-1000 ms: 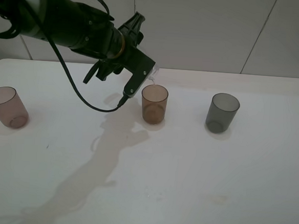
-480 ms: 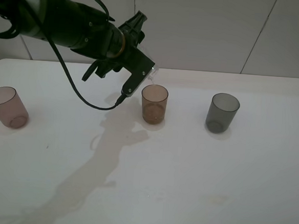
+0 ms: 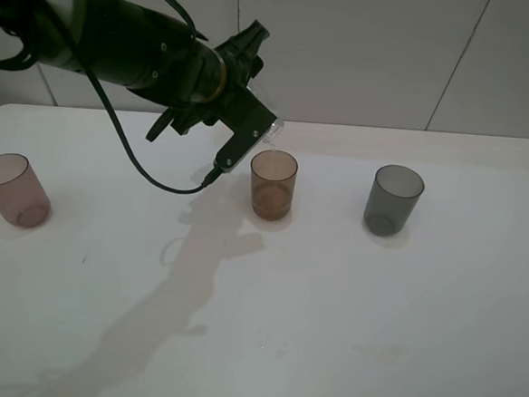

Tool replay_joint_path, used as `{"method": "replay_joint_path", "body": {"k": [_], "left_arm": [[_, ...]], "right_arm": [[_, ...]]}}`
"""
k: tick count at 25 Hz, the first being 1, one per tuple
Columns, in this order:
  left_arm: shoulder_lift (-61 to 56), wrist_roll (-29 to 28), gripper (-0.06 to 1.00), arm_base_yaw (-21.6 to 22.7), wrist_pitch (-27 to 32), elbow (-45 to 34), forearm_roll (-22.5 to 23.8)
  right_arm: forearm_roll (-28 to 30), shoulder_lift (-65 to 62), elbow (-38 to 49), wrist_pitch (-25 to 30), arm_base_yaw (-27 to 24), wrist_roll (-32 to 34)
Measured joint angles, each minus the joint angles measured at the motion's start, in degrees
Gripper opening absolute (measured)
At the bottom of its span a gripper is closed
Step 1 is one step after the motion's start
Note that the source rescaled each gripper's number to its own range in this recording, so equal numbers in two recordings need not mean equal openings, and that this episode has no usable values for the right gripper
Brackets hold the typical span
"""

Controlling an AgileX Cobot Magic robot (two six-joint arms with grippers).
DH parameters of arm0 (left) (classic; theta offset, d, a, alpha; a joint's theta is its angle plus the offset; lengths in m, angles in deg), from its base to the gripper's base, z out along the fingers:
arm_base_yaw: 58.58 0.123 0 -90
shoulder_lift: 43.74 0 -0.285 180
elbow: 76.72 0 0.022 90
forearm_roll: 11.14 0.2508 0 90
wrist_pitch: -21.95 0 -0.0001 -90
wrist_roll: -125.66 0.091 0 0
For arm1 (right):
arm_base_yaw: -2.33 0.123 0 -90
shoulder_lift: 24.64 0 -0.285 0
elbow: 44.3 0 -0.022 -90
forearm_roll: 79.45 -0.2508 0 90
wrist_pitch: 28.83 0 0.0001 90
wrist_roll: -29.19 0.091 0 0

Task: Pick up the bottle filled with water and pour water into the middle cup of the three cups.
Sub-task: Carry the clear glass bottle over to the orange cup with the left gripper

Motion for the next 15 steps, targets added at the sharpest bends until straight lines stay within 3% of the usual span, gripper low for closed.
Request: {"method": "replay_joint_path", "body": {"k": [15], "left_arm": [[0.0, 0.1, 0.01, -0.3, -0.6, 0.0, 5.6]], "right_arm": [[0.3, 0.0, 0.0, 0.0, 0.0, 0.0]]}}
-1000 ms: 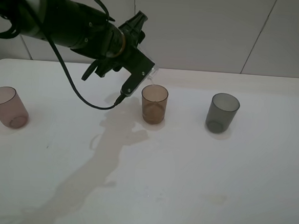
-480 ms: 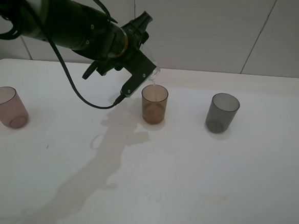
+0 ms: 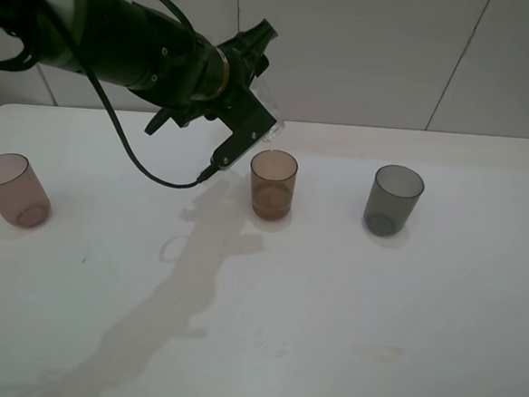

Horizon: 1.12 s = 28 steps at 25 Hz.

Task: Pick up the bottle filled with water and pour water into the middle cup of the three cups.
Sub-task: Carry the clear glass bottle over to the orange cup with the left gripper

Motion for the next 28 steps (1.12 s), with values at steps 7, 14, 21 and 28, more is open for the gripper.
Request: {"method": "replay_joint_path", "body": {"k": [7, 14, 21, 28], "left_arm": [[0.0, 0.0, 0.01, -0.3, -1.8, 0.0, 0.7], [0.0, 0.0, 0.01, -0.3, -2.0, -0.4, 0.9], [0.0, 0.0, 0.01, -0.3, -2.0, -0.4, 0.9], [-0.2, -0.8, 0.01, -0.3, -2.2, -0.4, -4.7]], "right_arm": [[0.0, 0.0, 0.0, 0.0, 0.0, 0.0], [0.0, 0.0, 0.0, 0.0, 0.0, 0.0], [-0.3, 0.0, 0.0, 0.0, 0.0, 0.0], [-0.3, 0.0, 0.0, 0.0, 0.0, 0.0]]}}
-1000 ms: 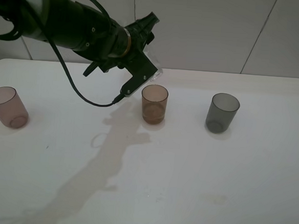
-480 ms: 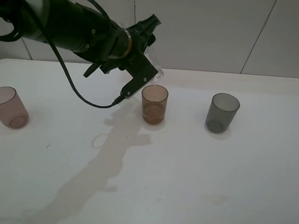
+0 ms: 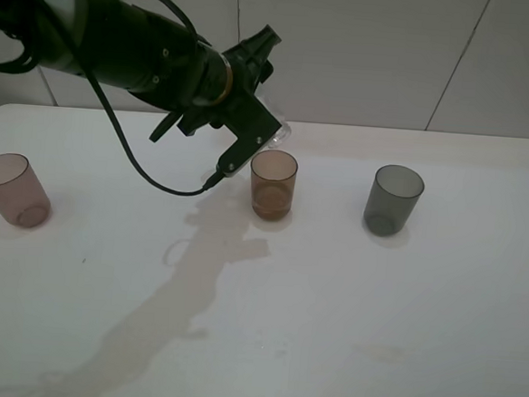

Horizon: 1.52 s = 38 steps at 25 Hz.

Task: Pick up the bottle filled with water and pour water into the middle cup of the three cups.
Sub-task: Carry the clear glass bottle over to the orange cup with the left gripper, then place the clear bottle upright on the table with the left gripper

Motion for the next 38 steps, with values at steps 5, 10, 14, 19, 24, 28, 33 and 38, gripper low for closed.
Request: {"method": "replay_joint_path", "body": {"k": [5, 10, 14, 19, 24, 28, 33, 38], "left_arm": [[-2.1, -12.0, 0.01, 0.0, -0.3, -0.1, -10.2], [-4.9, -32.5, 0.01, 1.9, -0.3, -0.1, -22.1], [-5.6, -52.3, 0.01, 5.4, 0.9, -0.1, -29.8], [-5.6, -68.2, 0.01, 9.5, 1.6, -1.0, -33.4], [-5.6, -67.7, 0.01, 13.9, -5.9, -4.3, -39.9], [-5.6, -57.1, 0.01, 17.8, -14.2, -7.3, -52.4], [-5.6, -32.5, 0.01, 21.4, -25.4, -12.4, -70.1], [-4.7, -18.2, 0.01, 22.1, -46.6, -20.5, -84.7]], "right_arm": [[0.0, 0.0, 0.0, 0.0, 0.0, 0.0], [0.0, 0.0, 0.0, 0.0, 0.0, 0.0], [0.0, 0.0, 0.0, 0.0, 0.0, 0.0], [0.0, 0.0, 0.0, 0.0, 0.0, 0.0], [0.0, 0.0, 0.0, 0.0, 0.0, 0.0], [0.0, 0.0, 0.0, 0.0, 0.0, 0.0], [0.0, 0.0, 0.0, 0.0, 0.0, 0.0], [0.0, 0.0, 0.0, 0.0, 0.0, 0.0]]}}
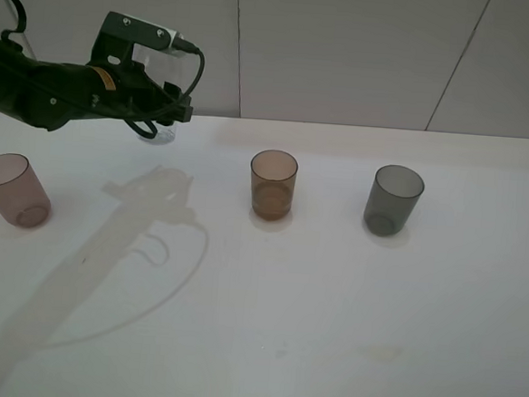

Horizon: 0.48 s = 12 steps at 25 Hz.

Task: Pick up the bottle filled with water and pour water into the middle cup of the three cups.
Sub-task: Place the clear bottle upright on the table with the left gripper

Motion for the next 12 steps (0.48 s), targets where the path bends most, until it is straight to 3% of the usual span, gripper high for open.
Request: {"method": "replay_joint_path", "body": {"k": [5, 8, 12], "left_arm": [[6.0, 1.8, 0.01, 0.0, -18.2, -5.2, -1.2], [9.3, 2.0, 0.01, 0.0, -22.8, -6.3, 0.4], [12.1, 2.0, 0.01, -0.1, -24.0, -6.4, 0.8]], "right_arm": [[0.0, 0.0, 0.0, 0.0, 0.0, 0.0], [0.0, 0.0, 0.0, 0.0, 0.0, 0.0], [0.0, 0.0, 0.0, 0.0, 0.0, 0.0]]}}
